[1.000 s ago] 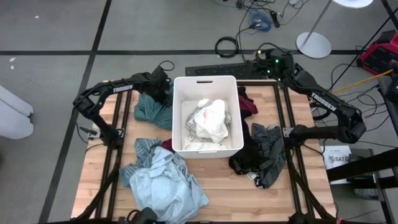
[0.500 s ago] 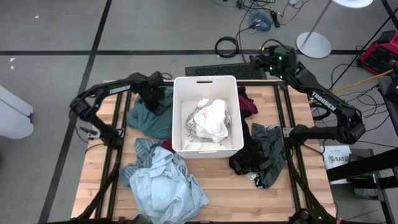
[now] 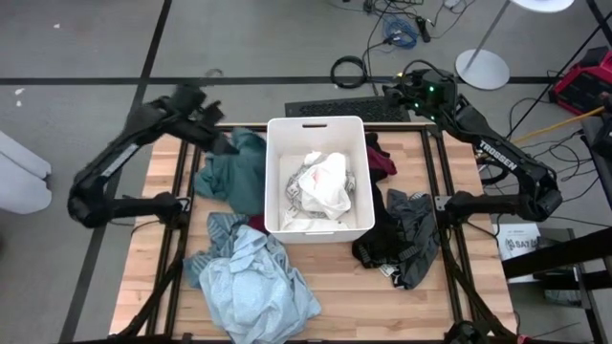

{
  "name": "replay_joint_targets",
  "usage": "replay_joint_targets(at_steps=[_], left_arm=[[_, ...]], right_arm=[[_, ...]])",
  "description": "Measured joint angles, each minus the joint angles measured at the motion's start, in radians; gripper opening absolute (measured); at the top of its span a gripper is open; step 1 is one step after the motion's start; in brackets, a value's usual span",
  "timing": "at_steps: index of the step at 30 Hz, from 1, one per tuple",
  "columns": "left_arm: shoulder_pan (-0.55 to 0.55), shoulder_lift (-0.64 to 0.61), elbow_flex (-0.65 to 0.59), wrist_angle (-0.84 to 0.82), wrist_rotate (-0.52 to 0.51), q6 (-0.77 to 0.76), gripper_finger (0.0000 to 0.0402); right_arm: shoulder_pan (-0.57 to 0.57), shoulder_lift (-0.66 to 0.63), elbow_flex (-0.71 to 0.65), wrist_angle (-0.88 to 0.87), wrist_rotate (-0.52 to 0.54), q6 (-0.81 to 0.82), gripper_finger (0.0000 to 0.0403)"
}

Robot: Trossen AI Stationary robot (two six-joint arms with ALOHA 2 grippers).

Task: Sort clothes
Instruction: Move the green shirt to the bottom middle of the table

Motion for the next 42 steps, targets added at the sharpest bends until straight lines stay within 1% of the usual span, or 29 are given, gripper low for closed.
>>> replay_joint_targets(at_steps=[4,9,14,17,21,23,25,27,29,32,34,36,38,41,42], left_arm=[[0.002,-0.044,0.134,0.093,0.085,-0.008,0.0001],[0.001,-0.055,0.304,0.201,0.105,-0.033,0.0000],[0.001,-0.056,0.443,0.331,0.112,-0.031,0.0000],[0.001,-0.055,0.504,0.407,0.103,-0.032,0.0000],[0.001,-0.052,0.563,0.448,-0.010,-0.031,0.0000],[0.001,-0.052,0.582,0.451,-0.045,-0.032,0.0000],[0.001,-0.051,0.590,0.457,-0.025,-0.032,0.0000],[0.001,-0.051,0.592,0.461,0.047,-0.033,0.0000],[0.001,-0.051,0.593,0.459,0.097,-0.043,0.0000],[0.001,-0.052,0.593,0.458,0.102,-0.078,0.0000],[0.000,-0.047,0.593,0.450,0.066,-0.083,0.0000],[0.000,-0.045,0.593,0.439,-0.030,-0.090,0.0000],[0.001,-0.041,0.593,0.416,-0.100,-0.108,0.0000],[0.001,-0.033,0.592,0.390,-0.112,-0.144,0.0000],[0.001,-0.033,0.591,0.390,-0.098,-0.164,0.0000]], right_arm=[[0.000,0.000,0.000,0.010,0.000,-0.013,0.0253],[0.000,0.000,0.000,0.030,-0.003,-0.012,0.0253],[0.001,0.000,0.000,0.052,-0.049,-0.011,0.0253],[0.001,0.000,0.000,0.053,-0.054,-0.012,0.0253],[0.001,0.000,0.000,0.062,-0.066,-0.014,0.0253],[0.001,0.000,0.000,0.071,-0.082,-0.019,0.0253],[0.001,0.000,0.000,0.081,-0.104,-0.020,0.0253],[0.001,0.000,0.000,0.117,-0.114,-0.020,0.0253],[0.001,0.000,0.000,0.176,-0.154,-0.021,0.0253],[0.001,0.000,0.000,0.265,-0.243,-0.053,0.0253],[0.001,0.002,0.000,0.312,-0.315,-0.080,0.0253],[0.001,0.004,0.000,0.337,-0.393,-0.104,0.0253],[0.001,0.005,0.000,0.339,-0.464,-0.110,0.0253],[0.006,0.005,0.000,0.345,-0.567,-0.064,0.0253],[0.014,0.005,0.000,0.358,-0.598,-0.039,0.0253]])
